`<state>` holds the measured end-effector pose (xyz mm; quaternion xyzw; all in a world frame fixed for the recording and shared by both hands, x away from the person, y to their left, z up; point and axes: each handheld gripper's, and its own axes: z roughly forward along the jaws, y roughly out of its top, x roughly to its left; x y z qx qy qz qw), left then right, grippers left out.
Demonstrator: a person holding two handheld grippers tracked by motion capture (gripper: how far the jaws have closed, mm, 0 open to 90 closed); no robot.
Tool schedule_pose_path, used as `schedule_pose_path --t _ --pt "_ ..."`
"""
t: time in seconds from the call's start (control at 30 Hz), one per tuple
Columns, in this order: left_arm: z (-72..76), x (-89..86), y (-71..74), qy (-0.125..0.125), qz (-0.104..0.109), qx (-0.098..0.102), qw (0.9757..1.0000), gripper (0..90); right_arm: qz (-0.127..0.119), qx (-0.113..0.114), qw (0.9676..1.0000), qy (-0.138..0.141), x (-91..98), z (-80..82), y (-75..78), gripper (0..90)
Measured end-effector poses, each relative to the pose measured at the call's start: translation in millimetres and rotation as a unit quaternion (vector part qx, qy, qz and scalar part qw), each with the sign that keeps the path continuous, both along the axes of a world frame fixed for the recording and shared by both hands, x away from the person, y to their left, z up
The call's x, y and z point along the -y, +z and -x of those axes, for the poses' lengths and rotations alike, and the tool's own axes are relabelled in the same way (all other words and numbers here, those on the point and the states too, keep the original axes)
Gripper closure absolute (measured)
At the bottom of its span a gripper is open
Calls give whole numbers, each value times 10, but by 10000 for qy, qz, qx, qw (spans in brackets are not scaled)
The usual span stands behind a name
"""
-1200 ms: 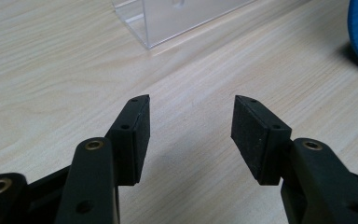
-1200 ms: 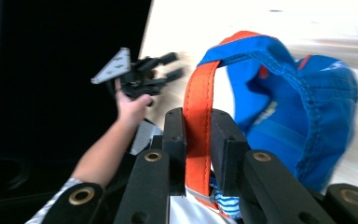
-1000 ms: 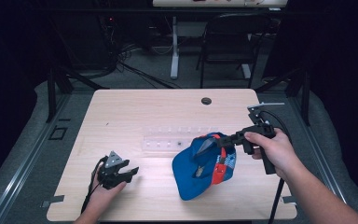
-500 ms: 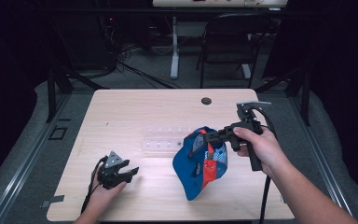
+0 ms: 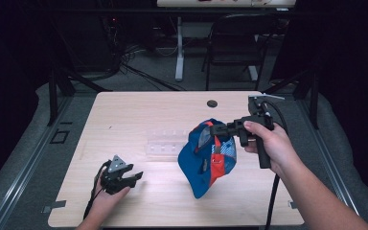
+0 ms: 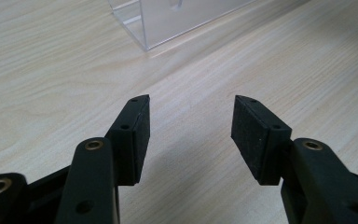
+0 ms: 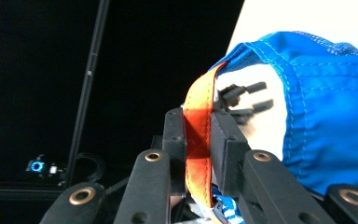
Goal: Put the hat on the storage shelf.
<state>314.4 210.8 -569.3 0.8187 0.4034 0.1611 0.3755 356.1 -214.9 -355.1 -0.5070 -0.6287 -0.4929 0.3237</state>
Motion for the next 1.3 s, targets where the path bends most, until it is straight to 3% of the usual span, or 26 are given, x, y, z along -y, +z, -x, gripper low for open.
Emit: schedule_pose_path --t 0.23,0.63,0.87,1.13,1.3 --pt "-1 -1 -3 8 18 0 10000 475 -283 45 9996 -84 -58 -83 68 779" --pt "0 10 -2 -33 -3 -2 10000 474 -777 -18 9966 -258 -168 -260 20 779" --pt "-3 9 -2 -37 4 -8 10000 475 -709 -14 9967 -399 -159 -395 42 779" --pt "-2 17 -4 -48 0 -6 10000 474 -641 179 9949 -762 -137 -529 149 779" --pt "28 99 19 -149 -4 113 9998 476 -650 226 9930 -959 -130 -601 151 779"
